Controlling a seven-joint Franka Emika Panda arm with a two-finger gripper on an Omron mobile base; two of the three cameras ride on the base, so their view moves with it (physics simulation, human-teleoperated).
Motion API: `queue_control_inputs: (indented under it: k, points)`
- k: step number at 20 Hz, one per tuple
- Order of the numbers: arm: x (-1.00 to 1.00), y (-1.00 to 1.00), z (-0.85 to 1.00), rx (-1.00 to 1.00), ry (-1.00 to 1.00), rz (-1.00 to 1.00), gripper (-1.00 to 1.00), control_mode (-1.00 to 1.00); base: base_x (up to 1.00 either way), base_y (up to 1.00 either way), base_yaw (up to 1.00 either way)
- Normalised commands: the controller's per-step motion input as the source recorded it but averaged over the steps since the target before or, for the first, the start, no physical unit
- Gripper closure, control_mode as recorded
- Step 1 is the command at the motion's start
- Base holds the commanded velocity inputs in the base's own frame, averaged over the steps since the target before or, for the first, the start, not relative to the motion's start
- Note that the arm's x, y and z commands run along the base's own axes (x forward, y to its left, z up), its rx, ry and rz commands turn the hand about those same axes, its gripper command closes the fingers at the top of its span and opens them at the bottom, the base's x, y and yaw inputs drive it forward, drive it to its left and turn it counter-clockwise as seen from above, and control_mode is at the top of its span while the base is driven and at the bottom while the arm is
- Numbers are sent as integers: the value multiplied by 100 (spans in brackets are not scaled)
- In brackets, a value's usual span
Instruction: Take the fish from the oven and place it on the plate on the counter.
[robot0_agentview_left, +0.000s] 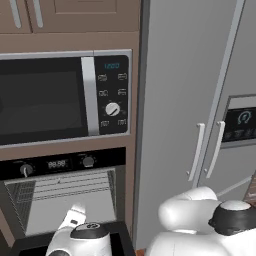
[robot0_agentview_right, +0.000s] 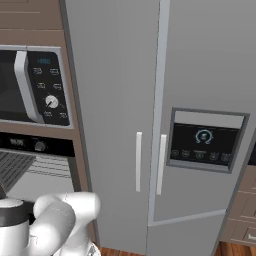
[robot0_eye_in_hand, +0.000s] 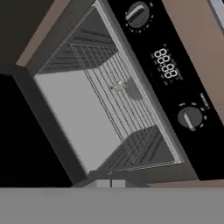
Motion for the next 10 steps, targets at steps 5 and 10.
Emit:
queue_control_inputs:
  k: [5,10]
  points:
    - [28,-6,-14,55,-2,-14,100,-100,0,0,0]
    - [50,-46,-22,53,-9,0,100,-100,0,0,0]
